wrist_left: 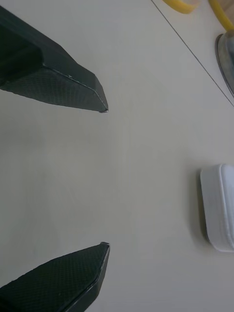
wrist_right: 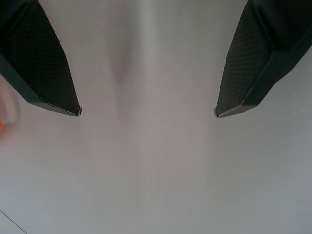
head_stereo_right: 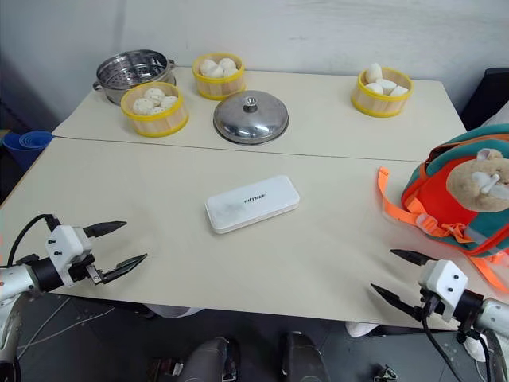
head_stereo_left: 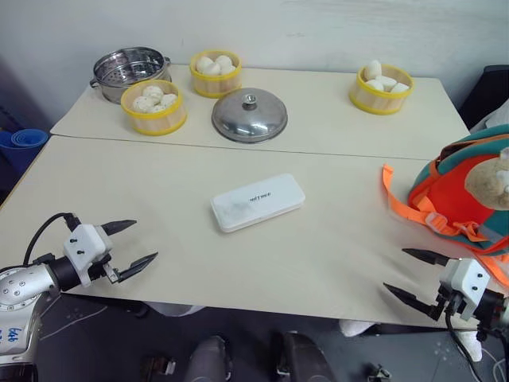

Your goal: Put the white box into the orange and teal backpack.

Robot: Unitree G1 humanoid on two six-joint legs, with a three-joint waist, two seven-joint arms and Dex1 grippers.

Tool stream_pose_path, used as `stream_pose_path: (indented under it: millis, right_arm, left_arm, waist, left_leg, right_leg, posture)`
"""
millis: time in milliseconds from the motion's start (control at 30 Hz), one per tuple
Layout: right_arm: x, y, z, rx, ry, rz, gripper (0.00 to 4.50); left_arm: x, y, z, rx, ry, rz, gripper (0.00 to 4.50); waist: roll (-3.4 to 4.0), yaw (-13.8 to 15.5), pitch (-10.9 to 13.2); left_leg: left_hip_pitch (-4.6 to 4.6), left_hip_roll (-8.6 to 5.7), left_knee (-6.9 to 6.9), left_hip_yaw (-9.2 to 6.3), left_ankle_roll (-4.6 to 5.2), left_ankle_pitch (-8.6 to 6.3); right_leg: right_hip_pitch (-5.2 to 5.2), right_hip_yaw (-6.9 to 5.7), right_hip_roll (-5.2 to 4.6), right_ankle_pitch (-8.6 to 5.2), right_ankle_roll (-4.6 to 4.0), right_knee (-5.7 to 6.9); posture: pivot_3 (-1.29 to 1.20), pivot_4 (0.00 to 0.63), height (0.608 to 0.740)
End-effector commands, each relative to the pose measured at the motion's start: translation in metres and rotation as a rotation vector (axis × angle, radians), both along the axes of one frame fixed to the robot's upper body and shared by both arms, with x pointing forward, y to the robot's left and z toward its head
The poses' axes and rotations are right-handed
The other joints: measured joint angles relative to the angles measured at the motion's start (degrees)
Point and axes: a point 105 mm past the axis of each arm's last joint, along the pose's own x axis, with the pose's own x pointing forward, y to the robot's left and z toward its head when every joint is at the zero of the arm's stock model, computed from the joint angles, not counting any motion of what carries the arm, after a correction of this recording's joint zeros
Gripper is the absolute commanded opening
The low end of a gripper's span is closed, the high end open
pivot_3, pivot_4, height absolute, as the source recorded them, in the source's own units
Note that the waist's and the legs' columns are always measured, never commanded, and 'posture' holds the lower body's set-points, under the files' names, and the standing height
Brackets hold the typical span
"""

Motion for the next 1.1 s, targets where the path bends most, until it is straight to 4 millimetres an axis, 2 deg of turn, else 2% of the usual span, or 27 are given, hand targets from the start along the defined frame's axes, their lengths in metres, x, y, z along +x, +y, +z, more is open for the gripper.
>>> stream_pose_path:
  millis: [33,167,200,300,400,500,667,767,933,1100]
  right_arm:
    - [0.003,0.002,0.005,-0.006,-0.039,0.003,4.5]
    - [0.019,0.019,0.016,0.058,-0.063,0.03,4.5]
    - [0.029,0.032,0.025,0.084,-0.067,0.054,4.5]
    - [0.06,0.065,0.042,0.095,-0.038,0.098,3.93]
    - [0.085,0.088,0.054,0.083,-0.036,0.097,2.88]
    - [0.11,0.112,0.059,0.05,-0.053,0.074,1.83]
    - [0.15,0.13,0.058,0.019,-0.097,-0.033,0.14]
    - [0.166,0.143,0.057,0.028,-0.117,-0.059,0.02]
    - [0.184,0.159,0.051,0.016,-0.123,-0.055,0.02]
    - [0.187,0.169,0.043,0.031,-0.09,0.004,0.02]
  left_arm:
    - [-0.001,0.006,0.012,-0.023,-0.025,0.014,4.49]
    - [-0.001,0.008,0.016,-0.067,0.032,0.048,4.49]
    - [-0.001,0.007,0.019,-0.089,0.038,0.061,4.3]
    - [0.001,-0.001,0.023,-0.153,0.063,0.126,3.66]
    - [0.012,-0.011,0.023,-0.21,0.072,0.209,2.68]
    - [0.032,-0.029,0.022,-0.312,0.085,0.268,1.68]
    - [0.07,-0.054,0.02,-0.38,0.086,0.346,0.14]
    - [0.081,-0.072,0.018,-0.414,0.126,0.302,0.03]
    - [0.084,-0.099,0.011,-0.412,0.207,0.203,0.03]
    - [0.081,-0.124,0.011,-0.422,0.236,0.096,0.03]
  waist:
    - [0.0,0.0,0.0]
    - [0.0,-0.2,0.0]
    - [0.0,-0.4,0.0]
    - [0.02,-1.6,0.0]
    - [0.03,-1.4,0.0]
    - [0.02,-0.9,0.0]
    - [0.0,-0.6,0.0]
    - [-0.01,-0.9,0.0]
    - [-0.01,-1.7,0.0]
    - [-0.01,-1.5,0.0]
  left_leg:
    - [0.02,0.0,0.0,0.0,0.0,0.0]
    - [0.04,0.01,0.01,0.0,0.0,0.0]
    - [0.04,0.01,0.02,-0.01,0.0,0.01]
    - [0.01,0.01,0.08,-0.02,0.0,0.02]
    - [0.04,0.0,0.1,-0.04,-0.04,0.04]
    - [-0.01,-0.01,0.07,-0.13,-0.19,0.12]
    - [-0.16,-0.07,0.32,-0.11,-0.34,0.24]
    - [-0.2,-0.09,0.36,-0.05,-0.38,0.27]
    - [-0.22,-0.04,0.36,0.0,-0.48,0.33]
    - [-0.21,-0.04,0.37,0.0,-0.51,0.39]
  right_leg:
    - [0.01,0.0,0.0,0.0,0.0,0.01]
    - [0.01,0.01,0.0,0.0,0.0,0.06]
    - [0.0,0.01,0.0,0.0,0.0,0.08]
    - [-0.02,0.02,-0.02,0.0,0.0,0.17]
    - [-0.05,0.05,-0.02,0.0,-0.01,0.31]
    - [-0.13,-0.04,0.01,-0.02,-0.03,0.39]
    - [-0.12,-0.1,0.0,0.04,0.08,0.42]
    - [-0.14,-0.08,-0.01,0.06,0.11,0.4]
    - [-0.19,-0.05,0.05,0.06,0.11,0.43]
    - [-0.22,-0.04,0.05,0.06,0.11,0.5]
  posture:
    - [0.0,0.15,0.74]
    - [0.0,0.15,0.74]
    - [0.0,0.15,0.74]
    - [0.0,0.15,0.74]
    - [0.0,0.15,0.74]
    - [0.0,0.15,0.74]
    - [0.0,0.15,0.74]
    - [0.0,0.15,0.74]
    - [0.0,0.15,0.74]
    - [0.0,0.15,0.74]
